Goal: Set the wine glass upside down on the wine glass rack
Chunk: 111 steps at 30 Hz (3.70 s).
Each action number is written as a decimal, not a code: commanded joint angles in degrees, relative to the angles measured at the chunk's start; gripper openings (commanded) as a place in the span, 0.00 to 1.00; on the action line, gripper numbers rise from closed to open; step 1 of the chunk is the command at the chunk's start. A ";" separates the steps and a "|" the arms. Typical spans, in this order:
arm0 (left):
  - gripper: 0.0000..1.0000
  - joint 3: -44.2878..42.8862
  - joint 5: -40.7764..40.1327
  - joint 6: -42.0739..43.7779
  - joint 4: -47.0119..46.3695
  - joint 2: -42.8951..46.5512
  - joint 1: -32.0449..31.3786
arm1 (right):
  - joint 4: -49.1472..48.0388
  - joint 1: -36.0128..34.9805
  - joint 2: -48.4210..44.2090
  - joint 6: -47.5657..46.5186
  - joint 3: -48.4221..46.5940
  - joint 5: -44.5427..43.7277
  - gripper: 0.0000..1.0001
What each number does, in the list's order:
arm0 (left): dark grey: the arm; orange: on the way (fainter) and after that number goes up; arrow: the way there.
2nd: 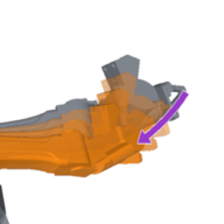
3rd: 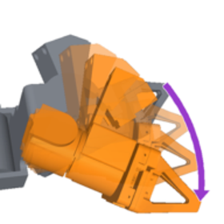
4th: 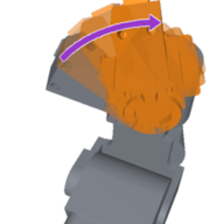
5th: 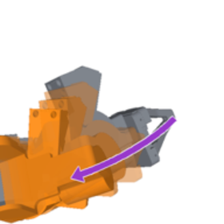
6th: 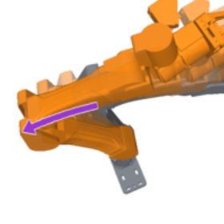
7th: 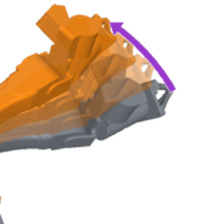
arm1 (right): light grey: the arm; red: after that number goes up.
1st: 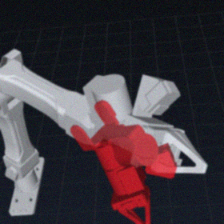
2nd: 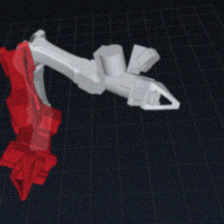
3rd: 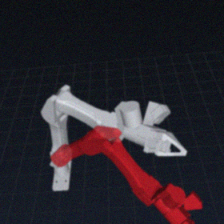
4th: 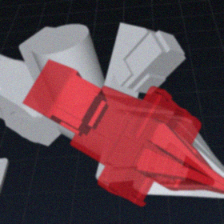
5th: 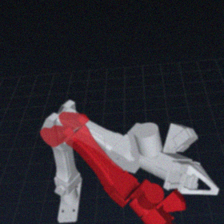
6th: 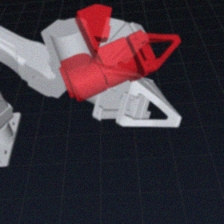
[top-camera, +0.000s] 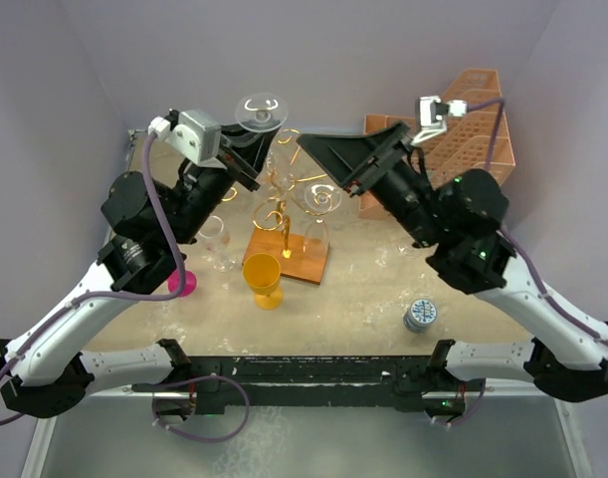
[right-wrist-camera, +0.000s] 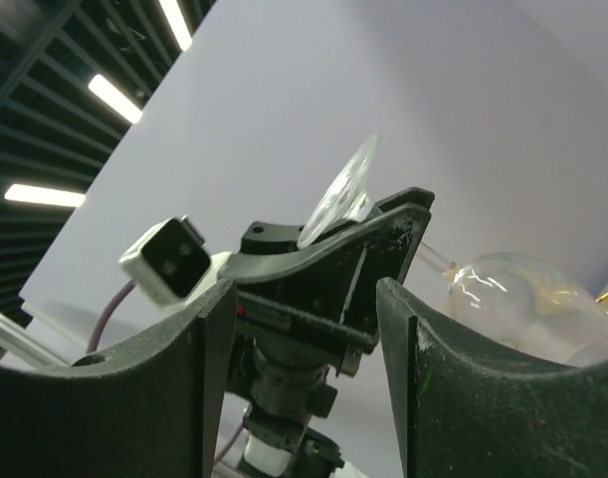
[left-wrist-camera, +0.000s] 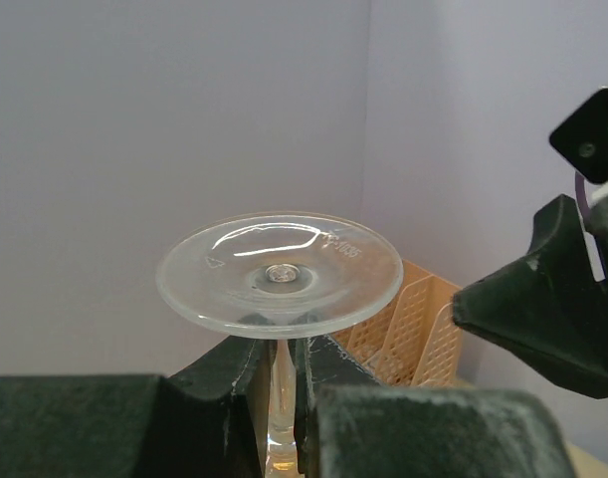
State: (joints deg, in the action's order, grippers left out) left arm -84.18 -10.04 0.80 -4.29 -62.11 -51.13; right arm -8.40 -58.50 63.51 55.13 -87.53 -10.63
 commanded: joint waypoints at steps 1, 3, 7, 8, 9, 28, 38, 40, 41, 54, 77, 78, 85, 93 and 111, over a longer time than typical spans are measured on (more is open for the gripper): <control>0.00 1.76 0.51 10.24 -3.35 2.17 0.16 | -1.47 -0.14 4.15 7.43 -5.81 -1.52 0.60; 0.00 2.71 0.55 11.68 -3.35 2.61 0.16 | -0.26 -0.12 6.09 7.60 -8.12 -2.76 0.60; 0.00 4.95 0.32 13.04 -4.40 4.09 0.16 | 0.83 0.04 8.52 8.88 -10.66 -5.47 0.59; 0.00 5.42 0.05 13.08 -4.76 4.43 0.16 | 1.55 0.12 9.09 9.40 -11.65 -6.13 0.58; 0.00 5.69 -0.09 13.09 -4.91 4.71 0.16 | 2.04 0.14 9.66 9.88 -12.25 -6.45 0.56; 0.00 6.41 3.09 13.64 0.11 7.61 0.16 | -0.02 0.40 12.40 8.82 -10.24 1.39 0.24; 0.10 7.84 0.58 13.74 0.23 8.01 0.16 | -4.71 0.49 12.87 12.70 -7.53 7.22 0.00; 0.28 7.79 -0.57 11.64 0.50 8.41 0.16 | -6.16 0.49 12.58 13.80 -6.63 7.08 0.00; 0.37 8.12 -1.57 10.18 0.43 8.83 0.16 | -6.63 0.49 12.48 14.19 -6.39 6.17 0.00; 0.54 13.32 -14.82 -30.62 4.58 22.01 0.16 | -12.63 1.45 12.46 11.35 -7.75 -3.55 0.00; 0.50 3.17 -23.75 -52.21 14.51 14.60 0.16 | -13.95 1.54 19.31 4.58 -12.55 8.45 0.00; 0.48 3.25 -23.83 -51.91 14.34 14.72 0.18 | -13.94 1.54 19.48 4.50 -12.70 8.81 0.00; 0.27 3.08 -22.65 -51.12 14.53 13.99 0.16 | -14.03 1.52 20.23 4.14 -13.10 10.71 0.00; 0.14 2.81 -21.17 -49.34 13.32 13.44 0.16 | -14.71 1.48 20.43 3.06 -13.30 12.97 0.00; 0.00 -2.30 -29.22 -33.69 7.48 6.85 0.17 | -14.80 1.59 3.44 -4.83 2.18 2.00 0.77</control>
State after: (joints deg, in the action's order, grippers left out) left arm -82.15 -36.32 -38.22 6.57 -53.06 -51.07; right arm -19.31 -56.88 73.71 53.30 -88.20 -3.25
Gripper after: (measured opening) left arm 0.010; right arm 0.762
